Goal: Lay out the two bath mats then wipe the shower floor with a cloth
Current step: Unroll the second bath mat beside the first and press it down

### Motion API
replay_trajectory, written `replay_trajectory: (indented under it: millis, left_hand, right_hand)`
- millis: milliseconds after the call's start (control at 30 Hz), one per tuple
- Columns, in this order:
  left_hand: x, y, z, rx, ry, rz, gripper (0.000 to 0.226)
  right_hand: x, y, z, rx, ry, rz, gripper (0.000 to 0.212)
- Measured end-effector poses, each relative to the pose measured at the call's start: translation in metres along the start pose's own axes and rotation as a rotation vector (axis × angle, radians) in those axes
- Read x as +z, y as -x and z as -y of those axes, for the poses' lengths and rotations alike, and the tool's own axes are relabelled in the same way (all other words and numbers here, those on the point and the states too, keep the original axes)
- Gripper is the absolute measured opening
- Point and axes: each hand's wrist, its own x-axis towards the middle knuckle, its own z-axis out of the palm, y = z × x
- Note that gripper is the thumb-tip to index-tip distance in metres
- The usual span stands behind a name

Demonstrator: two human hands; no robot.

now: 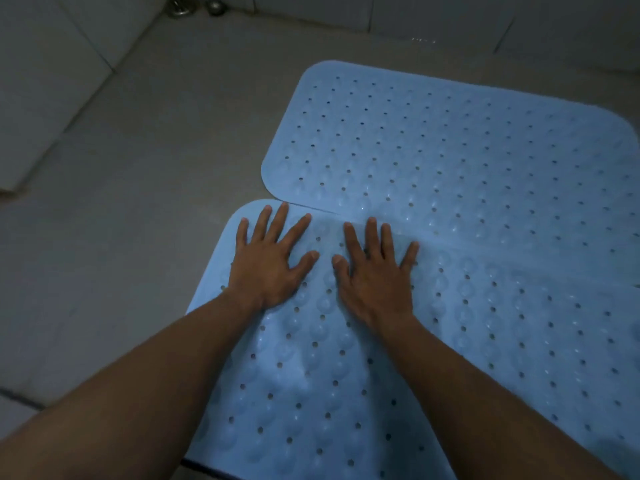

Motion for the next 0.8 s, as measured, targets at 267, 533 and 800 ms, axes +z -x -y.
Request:
replay_trajectory:
  millis: [267, 533, 800]
  left_hand:
    - [0.0003, 0.0002, 0.0011, 0.012, -0.009, 0.018, 0.068]
    - [-0.0005, -0.0019, 0.0017, 0.009, -0.038, 0.057, 0.070]
    - [-0.0018, -0.0022, 0.0016, 0.015, -0.050, 0.088, 0.069]
  right_hand:
    - [0.0051, -0.0017, 0.0007, 0.009, 0.004, -0.018, 0.063]
    - [0.0071, -0.0008, 0.0010, 0.017, 0.008, -0.019, 0.063]
    - [0.0050, 0.0004, -0.0011, -0.001, 0.011, 0.008, 0.064]
